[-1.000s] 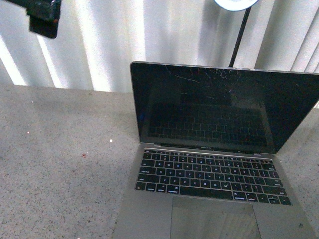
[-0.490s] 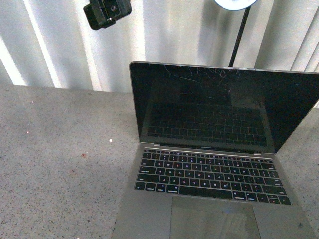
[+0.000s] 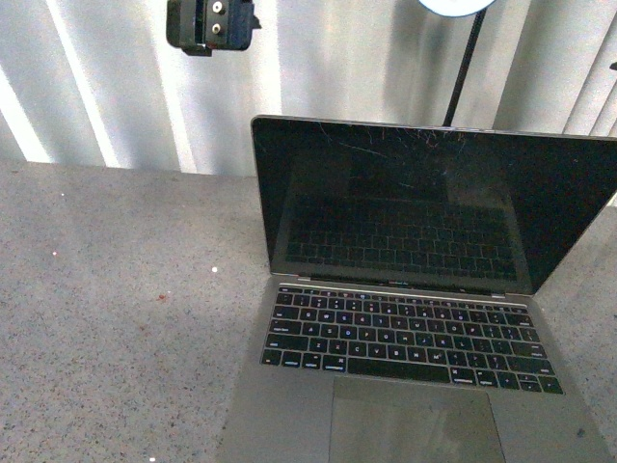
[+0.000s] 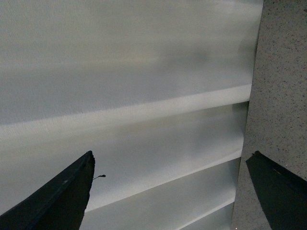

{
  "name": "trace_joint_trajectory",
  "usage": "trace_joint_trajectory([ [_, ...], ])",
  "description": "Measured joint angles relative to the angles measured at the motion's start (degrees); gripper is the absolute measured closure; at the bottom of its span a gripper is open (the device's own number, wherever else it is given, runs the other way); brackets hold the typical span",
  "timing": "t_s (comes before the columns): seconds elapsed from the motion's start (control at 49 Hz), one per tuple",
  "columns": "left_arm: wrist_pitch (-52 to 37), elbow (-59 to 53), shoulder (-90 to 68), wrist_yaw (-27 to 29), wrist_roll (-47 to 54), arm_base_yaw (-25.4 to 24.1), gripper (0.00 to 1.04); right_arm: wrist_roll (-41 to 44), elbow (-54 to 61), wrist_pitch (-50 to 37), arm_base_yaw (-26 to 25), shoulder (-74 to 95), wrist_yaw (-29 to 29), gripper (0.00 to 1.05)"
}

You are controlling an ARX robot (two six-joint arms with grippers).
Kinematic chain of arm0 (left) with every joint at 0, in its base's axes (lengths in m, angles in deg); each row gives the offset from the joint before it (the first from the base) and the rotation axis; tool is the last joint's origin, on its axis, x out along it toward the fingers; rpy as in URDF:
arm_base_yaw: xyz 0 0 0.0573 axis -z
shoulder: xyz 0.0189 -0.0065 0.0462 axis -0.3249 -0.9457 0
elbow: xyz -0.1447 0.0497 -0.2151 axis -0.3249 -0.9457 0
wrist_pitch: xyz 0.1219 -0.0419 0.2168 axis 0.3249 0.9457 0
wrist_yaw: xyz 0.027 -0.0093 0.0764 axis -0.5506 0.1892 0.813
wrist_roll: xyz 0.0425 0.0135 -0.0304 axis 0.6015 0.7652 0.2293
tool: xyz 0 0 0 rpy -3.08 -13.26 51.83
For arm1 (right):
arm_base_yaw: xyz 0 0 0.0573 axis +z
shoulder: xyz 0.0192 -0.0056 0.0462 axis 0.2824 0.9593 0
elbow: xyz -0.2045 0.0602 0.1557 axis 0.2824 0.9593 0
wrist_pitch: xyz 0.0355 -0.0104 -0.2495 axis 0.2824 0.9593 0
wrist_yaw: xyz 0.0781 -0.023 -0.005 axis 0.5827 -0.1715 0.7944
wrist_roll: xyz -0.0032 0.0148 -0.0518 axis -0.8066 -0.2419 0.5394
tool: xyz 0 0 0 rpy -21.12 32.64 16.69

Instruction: Close laptop

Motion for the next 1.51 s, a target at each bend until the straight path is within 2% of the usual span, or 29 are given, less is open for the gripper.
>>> trace_joint_trajectory([
  [0.286,7.3,4.3,-2.1,4.3,0.4,2.9,0.54,4.5,0.0,4.2,1.4,0.0,-0.9,0.64],
  [0.429,10.2,6.1,-3.5,7.3,-0.1,4.0,0.76,5.3,-0.1,6.4,2.1,0.0,-3.6,0.85],
  [0.49,13.6,7.6,-4.5,8.7,-0.5,4.6,0.90,5.3,-1.2,11.3,2.4,0.0,-5.4,0.99],
  [0.551,16.4,9.4,-5.6,9.9,-1.5,5.3,1.01,5.1,-3.5,16.9,2.8,0.3,-6.4,1.02],
  [0.714,20.5,12.7,-7.1,11.2,-2.6,6.5,1.01,4.1,-8.1,24.7,3.7,1.7,-7.6,1.02],
  [0.98,20.7,13.3,-8.1,11.3,-3.3,7.6,1.01,2.0,-9.1,25.0,4.3,4.3,-6.9,1.02],
  [1.224,19.9,9.3,-8.2,10.9,-3.9,7.3,1.01,1.2,-7.8,24.5,4.1,4.6,-6.4,1.02],
  [1.51,19.5,7.4,-8.2,10.4,-5.3,7.7,1.01,0.6,-6.7,28.4,4.6,4.6,-7.4,1.02],
])
